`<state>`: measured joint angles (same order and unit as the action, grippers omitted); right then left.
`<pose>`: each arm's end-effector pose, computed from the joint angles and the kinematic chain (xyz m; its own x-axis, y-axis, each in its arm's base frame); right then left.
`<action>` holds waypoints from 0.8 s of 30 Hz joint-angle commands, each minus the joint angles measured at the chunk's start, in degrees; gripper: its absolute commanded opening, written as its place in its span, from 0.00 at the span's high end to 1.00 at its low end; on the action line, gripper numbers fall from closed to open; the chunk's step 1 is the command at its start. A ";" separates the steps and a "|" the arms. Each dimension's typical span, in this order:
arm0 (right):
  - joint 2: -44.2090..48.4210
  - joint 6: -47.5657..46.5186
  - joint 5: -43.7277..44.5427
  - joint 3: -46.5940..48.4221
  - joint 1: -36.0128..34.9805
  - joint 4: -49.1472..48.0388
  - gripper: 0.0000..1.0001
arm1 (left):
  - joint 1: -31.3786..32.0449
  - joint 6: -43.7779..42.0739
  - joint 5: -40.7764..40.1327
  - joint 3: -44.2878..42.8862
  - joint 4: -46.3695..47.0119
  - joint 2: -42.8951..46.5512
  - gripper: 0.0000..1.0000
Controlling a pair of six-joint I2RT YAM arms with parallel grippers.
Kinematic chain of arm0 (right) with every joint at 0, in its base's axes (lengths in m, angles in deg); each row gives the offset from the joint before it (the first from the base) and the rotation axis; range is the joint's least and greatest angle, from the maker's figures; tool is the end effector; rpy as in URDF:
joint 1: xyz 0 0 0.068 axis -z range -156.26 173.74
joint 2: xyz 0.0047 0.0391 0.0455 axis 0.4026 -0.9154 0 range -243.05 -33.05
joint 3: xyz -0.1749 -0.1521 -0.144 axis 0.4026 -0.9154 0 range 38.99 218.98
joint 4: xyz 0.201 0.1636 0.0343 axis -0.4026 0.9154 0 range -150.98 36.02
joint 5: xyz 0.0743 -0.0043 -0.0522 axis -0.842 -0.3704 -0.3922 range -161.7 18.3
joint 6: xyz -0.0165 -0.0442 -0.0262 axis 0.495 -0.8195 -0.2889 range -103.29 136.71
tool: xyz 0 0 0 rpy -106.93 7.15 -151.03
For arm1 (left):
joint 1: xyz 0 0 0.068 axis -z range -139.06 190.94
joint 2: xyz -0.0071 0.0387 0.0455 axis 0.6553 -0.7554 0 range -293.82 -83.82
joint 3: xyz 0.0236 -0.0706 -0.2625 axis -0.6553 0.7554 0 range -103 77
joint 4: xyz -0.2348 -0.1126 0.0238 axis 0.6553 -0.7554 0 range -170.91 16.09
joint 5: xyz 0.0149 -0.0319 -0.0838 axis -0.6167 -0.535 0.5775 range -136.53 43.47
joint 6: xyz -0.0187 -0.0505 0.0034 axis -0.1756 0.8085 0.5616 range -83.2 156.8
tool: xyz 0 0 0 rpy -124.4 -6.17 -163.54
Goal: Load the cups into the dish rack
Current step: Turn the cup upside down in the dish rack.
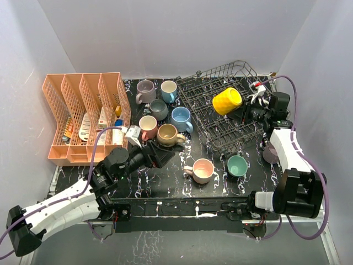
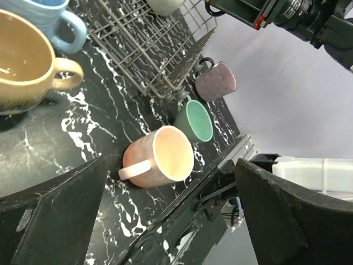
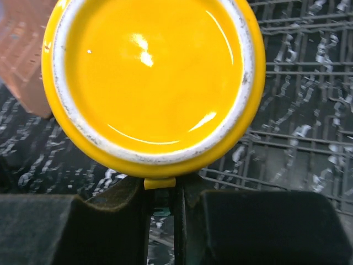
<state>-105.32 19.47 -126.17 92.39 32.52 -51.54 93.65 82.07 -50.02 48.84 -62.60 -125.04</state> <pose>0.2754 -0.0131 0.2976 -0.4977 0.1051 -0.8609 -0.5963 0.6793 0.4277 0.1127 -0.1444 0.2873 -0.5511 -0.4469 -0.7047 0.5197 0.4769 -0.7088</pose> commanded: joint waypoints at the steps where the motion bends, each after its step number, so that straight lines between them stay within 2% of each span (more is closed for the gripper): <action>1: -2.37 -11.62 10.77 4.68 0.29 0.23 0.92 | -0.15 1.72 -2.43 1.69 -4.58 5.39 0.03; 9: -10.11 -17.33 21.46 7.91 0.28 -0.33 0.92 | -0.15 1.65 -5.73 3.73 -7.54 12.20 0.03; 16: -17.38 -20.20 25.74 10.66 0.29 -0.99 0.92 | -0.15 2.10 -6.88 4.65 -8.78 14.52 0.03; 24: -21.24 -22.95 29.30 11.28 0.30 -1.44 0.92 | -0.15 1.89 -7.42 4.54 -8.81 14.16 0.03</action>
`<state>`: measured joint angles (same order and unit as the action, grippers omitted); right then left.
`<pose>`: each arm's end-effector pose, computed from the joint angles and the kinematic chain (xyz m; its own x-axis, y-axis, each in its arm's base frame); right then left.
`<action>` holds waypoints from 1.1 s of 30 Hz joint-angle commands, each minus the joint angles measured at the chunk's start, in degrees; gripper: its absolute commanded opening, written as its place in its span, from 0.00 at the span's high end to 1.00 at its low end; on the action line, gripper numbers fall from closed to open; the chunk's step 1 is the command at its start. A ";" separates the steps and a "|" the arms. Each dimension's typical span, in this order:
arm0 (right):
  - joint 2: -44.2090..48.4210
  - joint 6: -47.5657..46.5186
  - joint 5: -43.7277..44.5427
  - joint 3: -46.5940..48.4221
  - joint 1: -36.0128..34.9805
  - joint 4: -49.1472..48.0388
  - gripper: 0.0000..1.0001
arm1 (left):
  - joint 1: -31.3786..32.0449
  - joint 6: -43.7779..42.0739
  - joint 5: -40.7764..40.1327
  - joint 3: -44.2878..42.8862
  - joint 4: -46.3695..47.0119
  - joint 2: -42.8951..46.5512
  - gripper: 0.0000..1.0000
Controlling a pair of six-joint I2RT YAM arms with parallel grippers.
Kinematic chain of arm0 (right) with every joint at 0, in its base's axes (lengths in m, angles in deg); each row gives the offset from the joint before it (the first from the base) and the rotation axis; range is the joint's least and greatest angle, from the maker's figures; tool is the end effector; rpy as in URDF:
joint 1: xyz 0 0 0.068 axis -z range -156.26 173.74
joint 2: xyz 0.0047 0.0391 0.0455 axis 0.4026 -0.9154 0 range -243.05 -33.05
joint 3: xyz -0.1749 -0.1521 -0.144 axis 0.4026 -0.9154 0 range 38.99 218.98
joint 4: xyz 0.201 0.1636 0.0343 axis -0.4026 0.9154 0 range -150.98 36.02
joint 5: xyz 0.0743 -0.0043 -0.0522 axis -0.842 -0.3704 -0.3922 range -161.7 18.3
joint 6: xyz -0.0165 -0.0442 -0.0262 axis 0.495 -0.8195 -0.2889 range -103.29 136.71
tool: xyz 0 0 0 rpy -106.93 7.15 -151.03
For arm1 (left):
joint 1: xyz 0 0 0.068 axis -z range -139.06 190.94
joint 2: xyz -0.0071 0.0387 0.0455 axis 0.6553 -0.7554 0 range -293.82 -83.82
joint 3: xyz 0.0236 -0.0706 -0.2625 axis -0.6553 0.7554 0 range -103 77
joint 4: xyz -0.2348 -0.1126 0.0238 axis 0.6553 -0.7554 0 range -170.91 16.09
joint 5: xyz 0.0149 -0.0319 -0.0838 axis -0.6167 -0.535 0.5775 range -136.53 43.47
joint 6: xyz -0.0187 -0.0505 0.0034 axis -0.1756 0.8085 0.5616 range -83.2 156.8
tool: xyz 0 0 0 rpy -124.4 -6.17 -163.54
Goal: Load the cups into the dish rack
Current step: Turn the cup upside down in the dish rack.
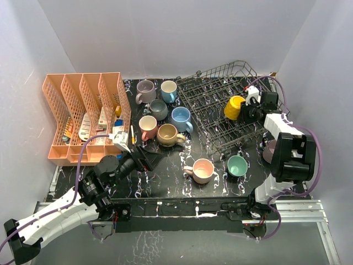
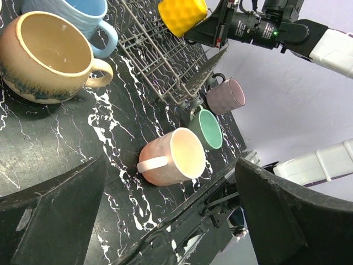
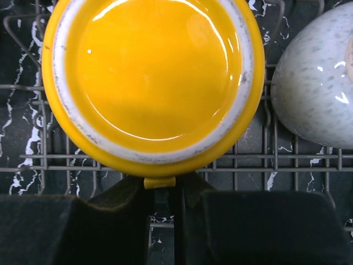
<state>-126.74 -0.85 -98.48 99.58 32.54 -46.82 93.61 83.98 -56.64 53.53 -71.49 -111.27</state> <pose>0.3452 -0.0371 0.2157 -0.6418 -0.1733 -0.7470 -0.3771 0.9195 0.1106 0.0919 -0.1102 0.2751 -0.5075 -0.5255 -0.6829 0.4476 0.5165 -0.7300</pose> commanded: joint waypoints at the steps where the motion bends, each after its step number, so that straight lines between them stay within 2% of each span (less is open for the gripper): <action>1: -0.23 -3.10 2.02 4.02 0.26 -6.09 0.92 | -0.11 0.02 -0.83 -0.18 0.27 0.15 0.03; 16: -5.98 -6.38 7.42 5.64 0.20 -7.25 0.90 | -0.11 0.11 -0.34 -0.57 1.63 -2.17 0.03; 18: -7.80 -6.88 8.12 5.88 0.21 -7.25 0.87 | -0.11 0.19 -0.40 -0.62 1.63 -2.17 0.03; 21: -8.59 -7.62 9.12 6.32 0.18 -6.85 0.70 | -0.09 0.28 -0.35 -0.60 1.63 -2.22 0.03; 25: -8.18 -8.21 9.74 6.46 0.24 -6.14 0.56 | -0.11 0.37 -0.23 -0.89 1.51 -2.51 0.03; 33: -2.77 -8.63 11.26 5.92 0.38 -5.26 0.55 | -0.11 0.33 -0.10 -1.34 1.01 -2.54 0.03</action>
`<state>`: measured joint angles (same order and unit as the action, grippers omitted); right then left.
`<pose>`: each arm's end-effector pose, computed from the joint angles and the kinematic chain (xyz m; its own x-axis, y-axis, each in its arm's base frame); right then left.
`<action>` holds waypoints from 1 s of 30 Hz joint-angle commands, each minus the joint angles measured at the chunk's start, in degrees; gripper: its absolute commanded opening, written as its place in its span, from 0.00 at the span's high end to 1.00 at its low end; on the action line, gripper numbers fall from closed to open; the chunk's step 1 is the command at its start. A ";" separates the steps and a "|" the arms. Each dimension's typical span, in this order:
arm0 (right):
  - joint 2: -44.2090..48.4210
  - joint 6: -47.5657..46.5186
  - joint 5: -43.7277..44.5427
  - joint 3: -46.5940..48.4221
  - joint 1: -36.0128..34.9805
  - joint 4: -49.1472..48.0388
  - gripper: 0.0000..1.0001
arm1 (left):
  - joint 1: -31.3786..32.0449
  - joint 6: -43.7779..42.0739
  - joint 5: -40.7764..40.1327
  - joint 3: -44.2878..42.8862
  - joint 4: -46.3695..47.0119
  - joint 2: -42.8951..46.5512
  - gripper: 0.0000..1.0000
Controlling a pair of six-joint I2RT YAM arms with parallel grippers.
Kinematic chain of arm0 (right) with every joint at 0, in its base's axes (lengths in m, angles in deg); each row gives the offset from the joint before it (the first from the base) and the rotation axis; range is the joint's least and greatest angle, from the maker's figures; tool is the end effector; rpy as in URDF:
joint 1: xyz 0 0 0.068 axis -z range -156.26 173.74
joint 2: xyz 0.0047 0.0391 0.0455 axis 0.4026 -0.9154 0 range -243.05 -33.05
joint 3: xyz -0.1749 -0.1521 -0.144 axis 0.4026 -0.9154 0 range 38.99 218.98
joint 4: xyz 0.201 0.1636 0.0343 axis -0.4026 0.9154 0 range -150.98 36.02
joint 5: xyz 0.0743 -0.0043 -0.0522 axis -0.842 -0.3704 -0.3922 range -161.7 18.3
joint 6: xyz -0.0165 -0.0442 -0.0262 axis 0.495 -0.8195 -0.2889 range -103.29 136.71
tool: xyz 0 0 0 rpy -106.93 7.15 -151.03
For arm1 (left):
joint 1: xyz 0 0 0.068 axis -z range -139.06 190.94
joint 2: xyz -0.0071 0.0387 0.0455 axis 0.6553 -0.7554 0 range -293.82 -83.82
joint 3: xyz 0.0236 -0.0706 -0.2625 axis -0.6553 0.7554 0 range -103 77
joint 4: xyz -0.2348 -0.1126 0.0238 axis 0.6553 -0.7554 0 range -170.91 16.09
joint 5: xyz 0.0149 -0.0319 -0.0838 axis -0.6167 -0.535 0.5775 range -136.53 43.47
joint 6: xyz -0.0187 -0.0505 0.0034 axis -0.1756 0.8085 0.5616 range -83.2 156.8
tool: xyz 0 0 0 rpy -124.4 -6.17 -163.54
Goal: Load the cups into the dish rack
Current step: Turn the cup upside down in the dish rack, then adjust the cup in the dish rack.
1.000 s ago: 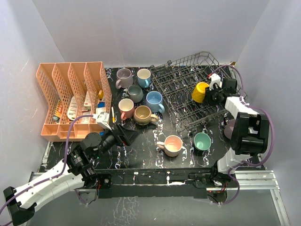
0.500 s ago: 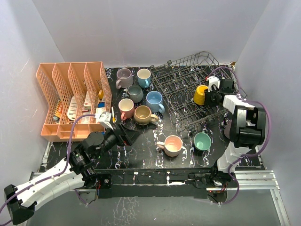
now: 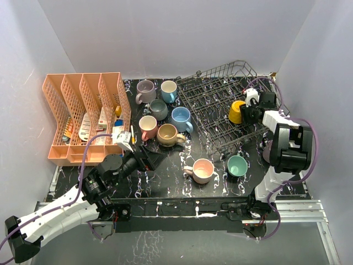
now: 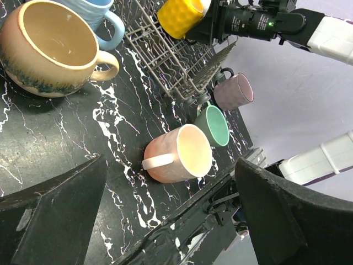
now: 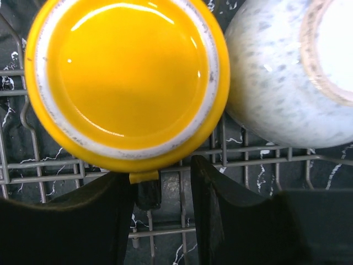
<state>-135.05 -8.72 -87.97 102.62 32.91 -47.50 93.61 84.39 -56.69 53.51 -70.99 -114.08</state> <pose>0.3679 -0.0492 0.1816 -0.6932 -0.3058 -0.6526 -0.3497 0.9345 -0.0664 0.0967 -0.1164 0.2700 -0.5267 -0.5080 -0.6816 0.4258 0.5363 -0.7287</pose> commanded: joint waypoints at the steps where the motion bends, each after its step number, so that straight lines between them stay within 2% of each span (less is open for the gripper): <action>1: 6.29 -0.95 0.59 2.71 0.03 -4.21 0.55 | -0.11 -0.05 -0.09 -1.31 0.51 0.38 0.03; 9: 12.38 -4.13 -8.18 2.47 1.46 2.29 0.48 | -0.11 -0.16 -0.17 -1.47 0.48 0.64 0.03; 13: 14.66 -6.05 -13.01 3.15 1.60 6.03 0.48 | -0.11 -0.35 -0.10 -1.74 0.60 0.69 0.03; 14: 14.95 -6.72 -14.35 3.42 1.64 7.29 0.50 | -0.11 -0.39 -0.13 -1.86 0.60 0.75 0.03; 17: 14.98 -8.36 -17.73 4.21 1.64 10.88 0.65 | -0.09 -0.40 -0.11 -1.95 0.51 0.89 0.03; 18: 14.63 -8.93 -17.93 4.43 1.64 11.97 0.73 | -0.10 -0.40 -0.07 -1.90 0.51 0.97 0.03; 19: 14.19 -9.39 -17.72 4.62 1.64 12.77 0.87 | -0.11 -0.40 -0.11 -1.82 0.55 1.07 0.03; 20: 13.52 -9.52 -17.21 4.73 1.64 13.34 0.92 | -0.11 -0.32 -0.12 -1.75 0.59 1.16 0.03; 30: 5.17 -10.42 -11.86 8.02 1.73 15.17 0.92 | -0.06 0.41 0.15 -1.24 0.08 2.25 0.03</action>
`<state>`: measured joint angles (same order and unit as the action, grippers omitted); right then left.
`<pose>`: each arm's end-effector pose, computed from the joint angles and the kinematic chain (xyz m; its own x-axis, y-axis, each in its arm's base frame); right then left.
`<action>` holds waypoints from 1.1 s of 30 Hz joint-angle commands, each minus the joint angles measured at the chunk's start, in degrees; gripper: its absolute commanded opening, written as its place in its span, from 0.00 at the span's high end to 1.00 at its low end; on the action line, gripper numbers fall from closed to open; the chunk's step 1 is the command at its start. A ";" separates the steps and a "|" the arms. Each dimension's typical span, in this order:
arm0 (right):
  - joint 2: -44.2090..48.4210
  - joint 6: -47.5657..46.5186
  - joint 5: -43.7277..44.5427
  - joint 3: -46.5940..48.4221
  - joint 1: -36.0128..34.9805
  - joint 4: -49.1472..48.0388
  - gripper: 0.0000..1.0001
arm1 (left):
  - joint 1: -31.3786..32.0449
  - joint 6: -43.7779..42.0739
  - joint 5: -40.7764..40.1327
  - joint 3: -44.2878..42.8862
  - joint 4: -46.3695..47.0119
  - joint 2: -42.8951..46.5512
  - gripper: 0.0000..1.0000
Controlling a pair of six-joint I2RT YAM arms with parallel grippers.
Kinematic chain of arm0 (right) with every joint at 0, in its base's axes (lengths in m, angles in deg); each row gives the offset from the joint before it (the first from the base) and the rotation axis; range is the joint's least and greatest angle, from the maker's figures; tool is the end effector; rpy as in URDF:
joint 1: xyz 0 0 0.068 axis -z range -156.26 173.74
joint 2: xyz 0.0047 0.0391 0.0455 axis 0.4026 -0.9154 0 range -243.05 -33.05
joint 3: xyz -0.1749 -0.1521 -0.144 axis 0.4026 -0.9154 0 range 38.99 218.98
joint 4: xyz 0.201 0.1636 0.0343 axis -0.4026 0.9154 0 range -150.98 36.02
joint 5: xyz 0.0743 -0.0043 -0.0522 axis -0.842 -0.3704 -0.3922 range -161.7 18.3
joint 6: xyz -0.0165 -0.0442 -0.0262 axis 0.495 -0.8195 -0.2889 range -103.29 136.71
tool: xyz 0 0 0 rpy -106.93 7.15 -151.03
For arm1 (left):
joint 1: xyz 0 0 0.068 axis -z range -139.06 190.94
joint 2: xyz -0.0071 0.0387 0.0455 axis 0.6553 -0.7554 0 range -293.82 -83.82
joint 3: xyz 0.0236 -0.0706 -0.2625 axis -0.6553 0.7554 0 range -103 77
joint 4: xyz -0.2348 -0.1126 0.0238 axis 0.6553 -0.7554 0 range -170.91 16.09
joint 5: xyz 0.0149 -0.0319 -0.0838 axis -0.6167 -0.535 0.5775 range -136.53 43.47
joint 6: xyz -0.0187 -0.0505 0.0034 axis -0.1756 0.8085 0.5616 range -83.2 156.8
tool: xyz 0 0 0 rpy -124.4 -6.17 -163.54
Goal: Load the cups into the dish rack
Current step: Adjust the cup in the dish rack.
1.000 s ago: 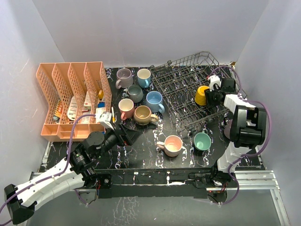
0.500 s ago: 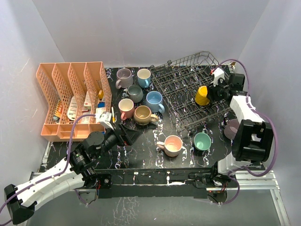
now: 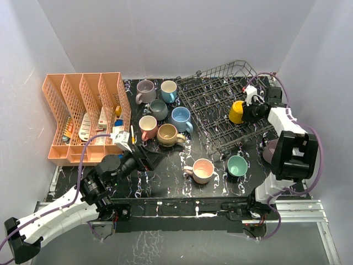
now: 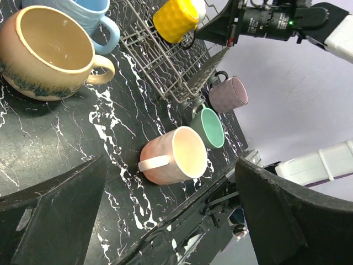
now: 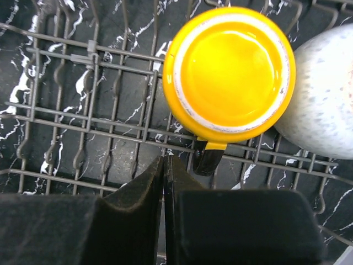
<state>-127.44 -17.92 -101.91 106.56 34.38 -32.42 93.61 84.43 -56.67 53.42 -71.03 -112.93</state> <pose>0.3428 -0.0461 0.2335 -0.5963 -0.3877 -0.7029 -0.5597 0.8285 0.0177 0.0947 -0.1138 0.2731 -0.5185 -0.5195 -0.6792 0.4349 0.5237 -0.7326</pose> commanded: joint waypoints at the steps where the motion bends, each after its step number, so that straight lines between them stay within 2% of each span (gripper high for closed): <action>1: -3.36 -1.27 2.54 4.70 0.27 0.11 0.92 | -0.10 0.50 0.20 -1.06 0.11 1.16 0.03; 10: -9.40 -1.86 9.29 9.97 0.23 -1.51 0.92 | -0.11 1.65 0.50 -0.67 -0.33 1.42 0.03; 21: -12.78 -2.58 11.80 14.65 0.25 -1.53 0.92 | -0.10 1.36 0.20 -0.97 -0.12 0.45 0.03; 28: -9.62 -3.39 10.75 13.77 0.26 0.11 0.92 | -0.11 0.41 -0.09 -1.77 -0.65 0.97 0.03; 33: -2.13 -3.67 5.31 11.18 0.31 4.37 0.91 | -0.08 -0.37 0.17 -3.42 -0.55 0.54 0.03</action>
<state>-138.63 -20.76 -91.31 118.25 34.68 -29.71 93.61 85.42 -56.64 53.27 -71.64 -112.58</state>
